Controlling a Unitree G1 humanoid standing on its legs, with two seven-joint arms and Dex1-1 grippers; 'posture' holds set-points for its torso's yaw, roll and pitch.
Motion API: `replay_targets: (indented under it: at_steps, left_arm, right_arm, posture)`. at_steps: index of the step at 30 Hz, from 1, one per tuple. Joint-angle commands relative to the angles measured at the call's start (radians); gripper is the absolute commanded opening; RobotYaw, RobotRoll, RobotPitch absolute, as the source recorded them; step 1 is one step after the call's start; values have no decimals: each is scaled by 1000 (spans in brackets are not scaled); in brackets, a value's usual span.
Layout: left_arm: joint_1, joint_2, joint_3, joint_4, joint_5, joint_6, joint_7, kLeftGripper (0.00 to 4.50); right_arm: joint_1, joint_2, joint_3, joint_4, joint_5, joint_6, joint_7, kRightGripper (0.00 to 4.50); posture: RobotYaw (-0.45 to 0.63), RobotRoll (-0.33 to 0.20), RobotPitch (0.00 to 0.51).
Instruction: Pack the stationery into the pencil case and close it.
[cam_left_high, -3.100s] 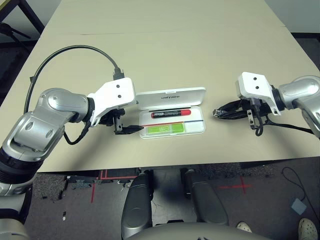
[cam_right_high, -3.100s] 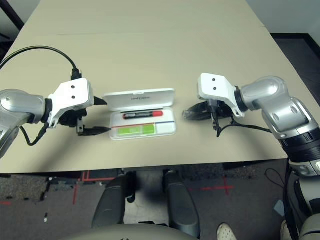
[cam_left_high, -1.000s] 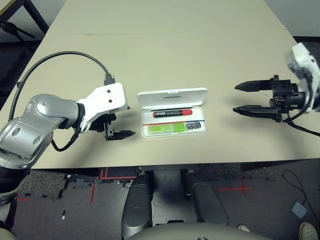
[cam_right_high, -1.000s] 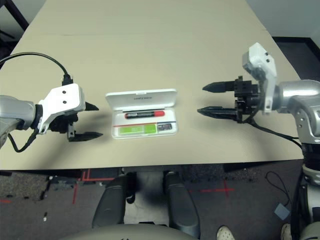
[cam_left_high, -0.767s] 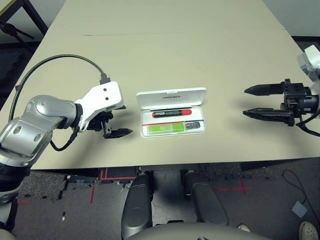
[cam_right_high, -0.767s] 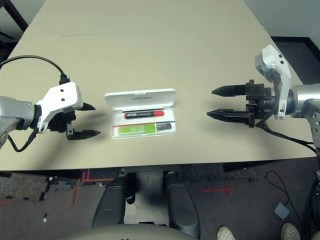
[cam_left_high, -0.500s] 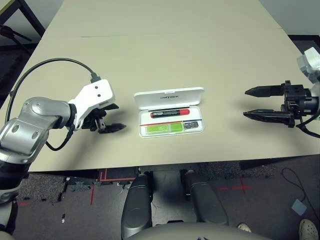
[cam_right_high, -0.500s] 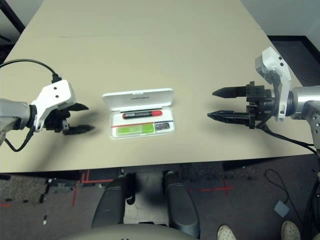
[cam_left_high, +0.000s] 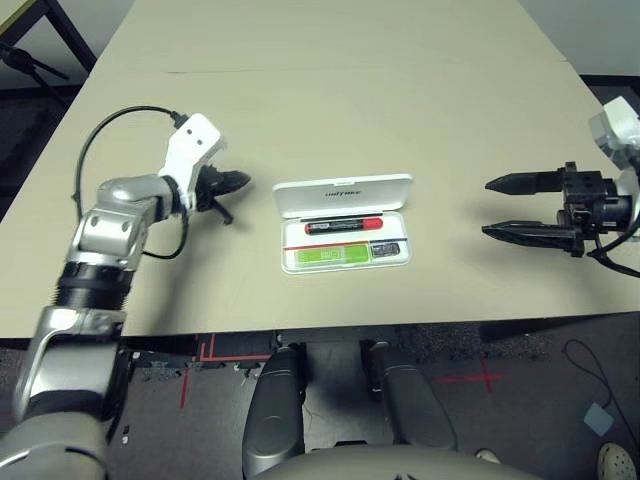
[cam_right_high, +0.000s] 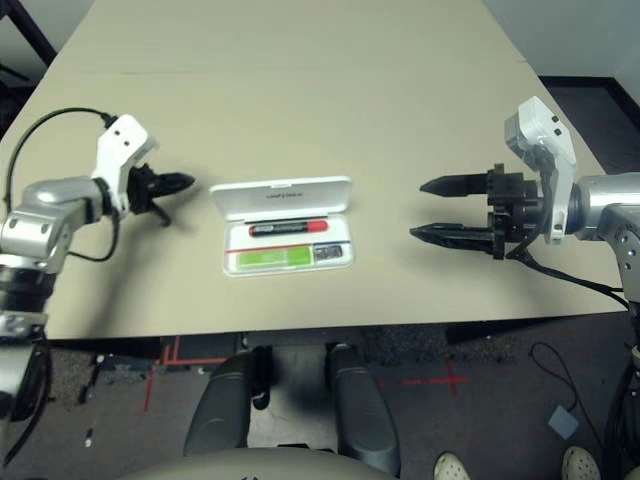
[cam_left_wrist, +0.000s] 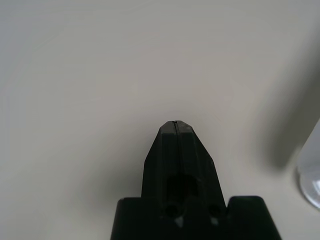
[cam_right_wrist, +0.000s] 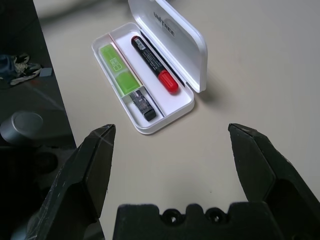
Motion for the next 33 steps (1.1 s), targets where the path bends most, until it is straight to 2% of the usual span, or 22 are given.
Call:
replay_targets:
  at_steps: [1, 8, 19, 33]
  left_arm:
    - [-7, -23, 7, -65, -35, 32, -35, 16]
    - [39, -3, 6, -186, -76, 104, -95, 16]
    - [89, -6, -13, -267, -84, 128, -125, 16]
    - [213, 60, -77, -487, -122, 141, -281, 16]
  right_arm:
    - [4, -11, 14, -21, 5, 2, 1, 4500]
    - [7, -13, 23, -20, -3, -7, 2, 4500]
    - [-4, -8, 47, -7, -8, -25, 0, 4500]
    - [-9, -8, 73, 16, -34, -55, 9, 4500]
  posture:
    - [-44, 0, 196]
    - [-39, 0, 199]
    - [-34, 0, 203]
    - [-30, 0, 199]
